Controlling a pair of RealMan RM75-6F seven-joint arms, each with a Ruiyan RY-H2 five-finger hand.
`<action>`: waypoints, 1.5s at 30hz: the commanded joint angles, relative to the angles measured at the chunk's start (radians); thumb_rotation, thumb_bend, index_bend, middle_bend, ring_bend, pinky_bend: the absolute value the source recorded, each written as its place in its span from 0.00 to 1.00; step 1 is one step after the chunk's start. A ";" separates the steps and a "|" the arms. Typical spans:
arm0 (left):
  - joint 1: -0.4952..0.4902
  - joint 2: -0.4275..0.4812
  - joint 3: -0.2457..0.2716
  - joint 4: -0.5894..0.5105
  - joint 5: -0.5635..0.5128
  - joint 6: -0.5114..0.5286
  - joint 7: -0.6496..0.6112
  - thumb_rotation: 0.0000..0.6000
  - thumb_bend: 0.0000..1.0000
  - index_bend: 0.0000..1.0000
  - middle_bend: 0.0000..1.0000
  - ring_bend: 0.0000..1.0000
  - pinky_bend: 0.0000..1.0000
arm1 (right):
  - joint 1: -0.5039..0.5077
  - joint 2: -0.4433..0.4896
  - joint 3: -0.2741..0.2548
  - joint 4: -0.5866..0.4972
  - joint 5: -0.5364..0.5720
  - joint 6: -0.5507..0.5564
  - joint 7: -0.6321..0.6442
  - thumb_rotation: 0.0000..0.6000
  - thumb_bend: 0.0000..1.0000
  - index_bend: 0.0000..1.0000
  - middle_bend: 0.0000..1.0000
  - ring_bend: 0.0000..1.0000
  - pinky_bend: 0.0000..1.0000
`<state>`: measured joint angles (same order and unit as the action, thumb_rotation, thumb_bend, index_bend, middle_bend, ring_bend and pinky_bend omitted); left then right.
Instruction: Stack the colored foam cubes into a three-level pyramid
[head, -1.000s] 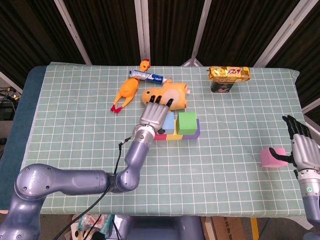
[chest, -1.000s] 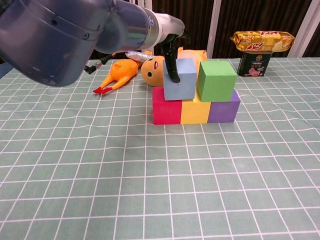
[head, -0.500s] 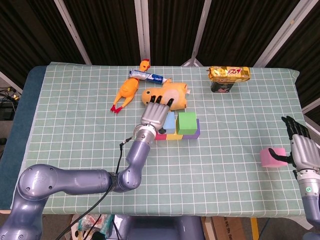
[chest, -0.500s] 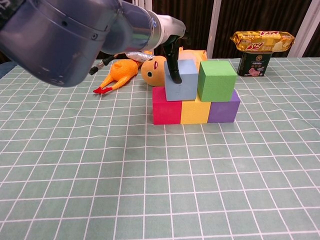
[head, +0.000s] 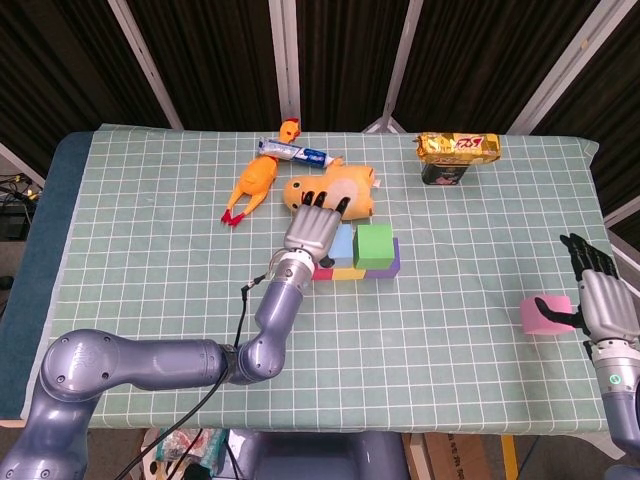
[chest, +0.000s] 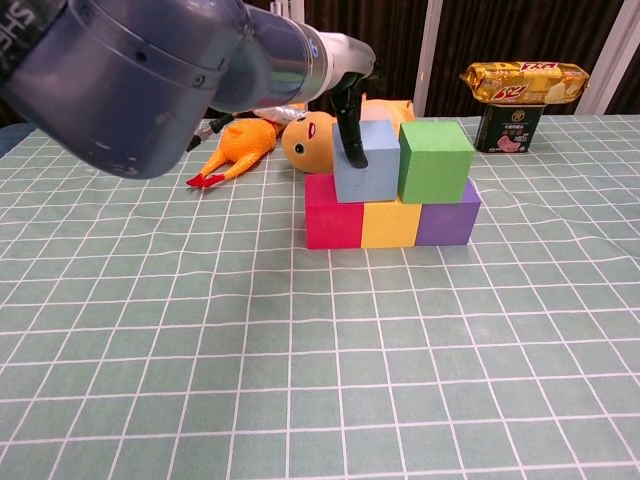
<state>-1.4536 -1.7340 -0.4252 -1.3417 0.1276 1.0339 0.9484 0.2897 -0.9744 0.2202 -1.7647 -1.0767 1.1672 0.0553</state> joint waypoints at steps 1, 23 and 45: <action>0.000 -0.002 0.000 0.001 -0.001 0.000 0.001 1.00 0.34 0.04 0.42 0.05 0.05 | 0.000 0.000 0.001 0.000 0.001 0.000 0.000 1.00 0.30 0.00 0.00 0.00 0.00; -0.002 -0.017 -0.006 0.013 0.010 -0.005 -0.005 1.00 0.34 0.04 0.41 0.05 0.05 | -0.001 -0.010 0.002 -0.009 0.013 0.006 -0.004 1.00 0.30 0.00 0.00 0.00 0.00; -0.001 -0.036 -0.004 0.033 0.014 -0.016 -0.007 1.00 0.24 0.01 0.14 0.04 0.05 | 0.001 -0.007 -0.003 0.004 -0.002 -0.006 -0.003 1.00 0.30 0.00 0.00 0.00 0.00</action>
<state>-1.4548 -1.7696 -0.4291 -1.3085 0.1412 1.0183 0.9422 0.2912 -0.9814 0.2171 -1.7608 -1.0783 1.1612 0.0522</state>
